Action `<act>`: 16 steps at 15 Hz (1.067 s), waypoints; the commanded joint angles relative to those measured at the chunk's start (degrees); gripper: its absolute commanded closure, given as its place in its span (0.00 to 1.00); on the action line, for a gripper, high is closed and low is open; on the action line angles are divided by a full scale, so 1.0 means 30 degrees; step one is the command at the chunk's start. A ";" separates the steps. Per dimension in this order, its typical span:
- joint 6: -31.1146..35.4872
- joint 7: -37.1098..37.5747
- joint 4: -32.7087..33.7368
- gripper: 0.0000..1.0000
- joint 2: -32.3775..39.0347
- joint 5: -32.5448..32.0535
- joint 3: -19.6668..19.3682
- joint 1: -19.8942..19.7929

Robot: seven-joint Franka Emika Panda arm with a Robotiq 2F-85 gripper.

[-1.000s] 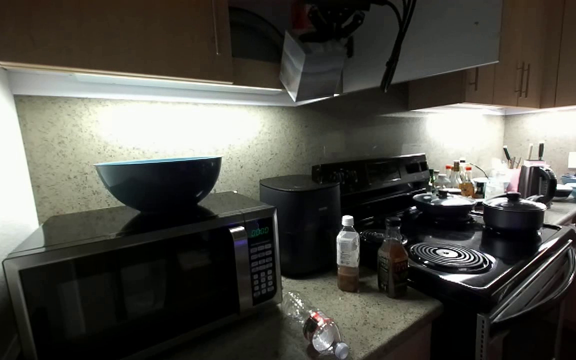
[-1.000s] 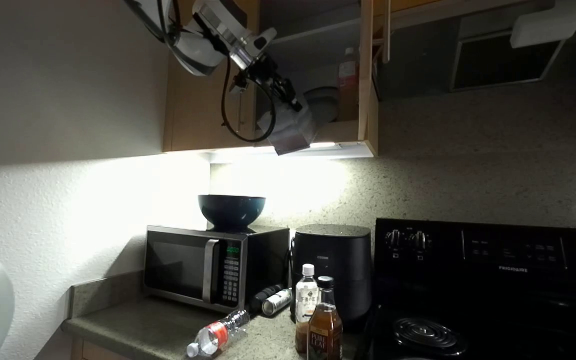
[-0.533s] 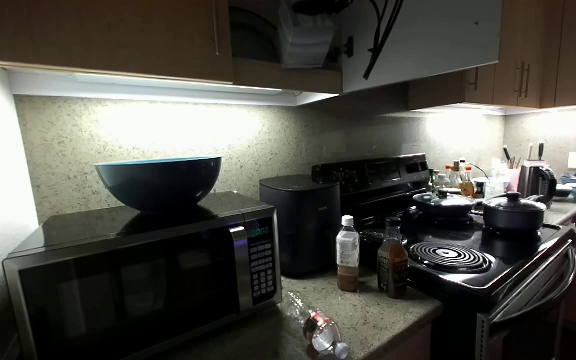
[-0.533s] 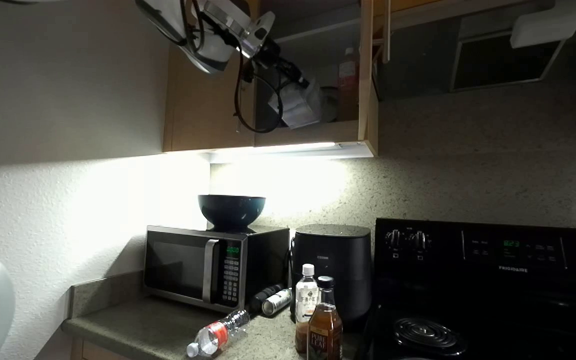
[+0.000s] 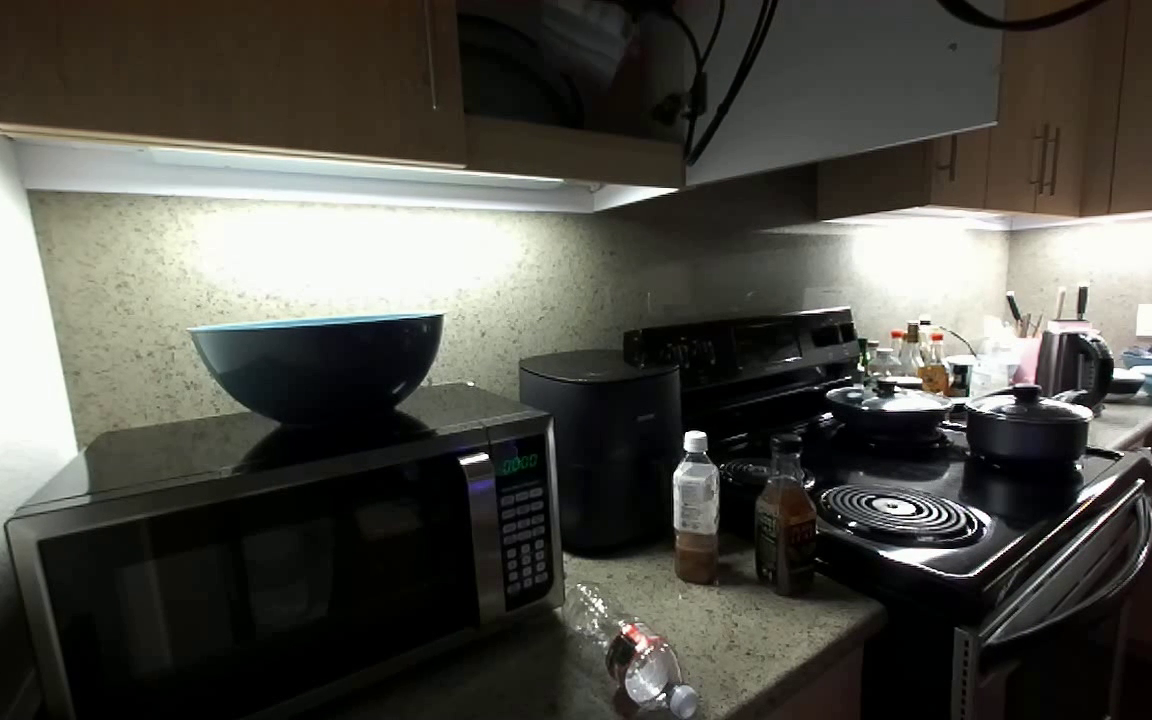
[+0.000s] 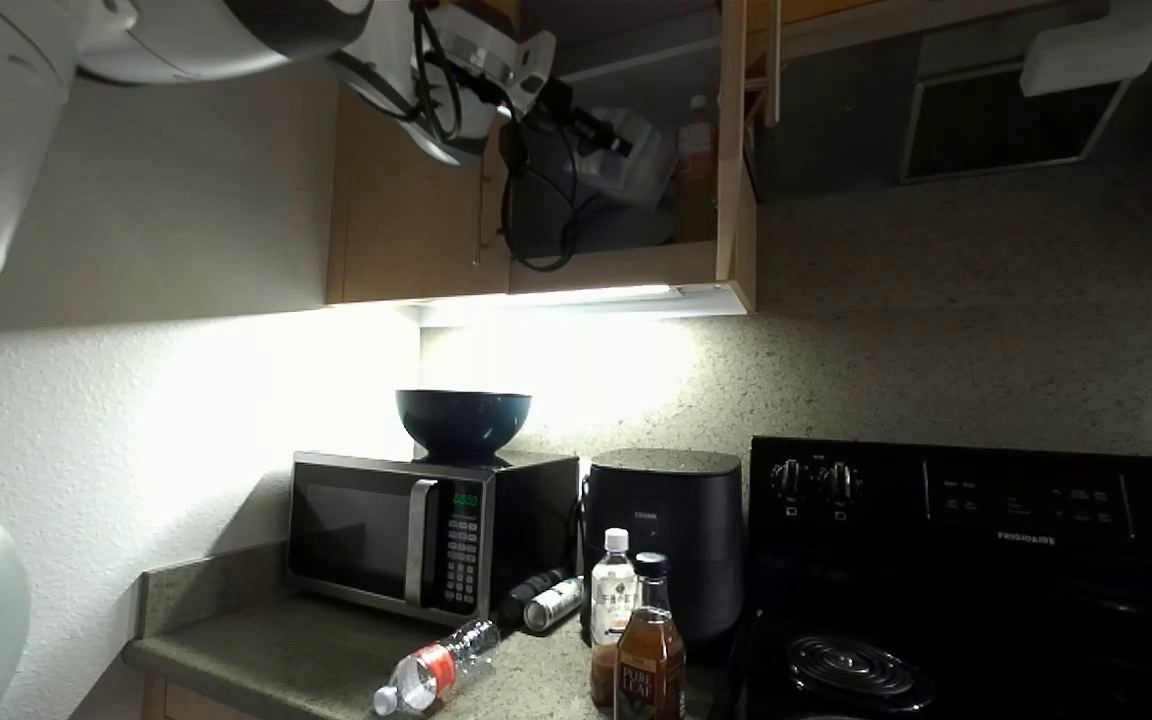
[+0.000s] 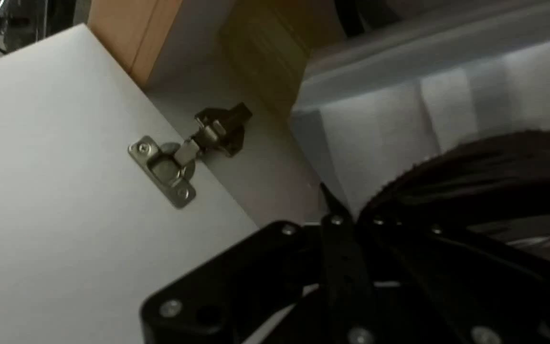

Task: Put the box in the cabinet

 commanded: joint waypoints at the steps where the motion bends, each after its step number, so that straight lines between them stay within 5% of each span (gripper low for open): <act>1: 0.2925 0.0000 -0.1103 0.97 0.0985 0.2256 0.0006 -0.1029; 6: 0.5352 -0.2609 -0.2761 0.98 0.1763 0.7016 0.0772 -0.2157; 8: 0.5448 -0.3691 -0.2834 0.72 0.1652 0.7913 0.0862 -0.2338; 16: 0.5230 -0.4854 -0.2789 0.26 0.1006 0.7955 0.0783 -0.2235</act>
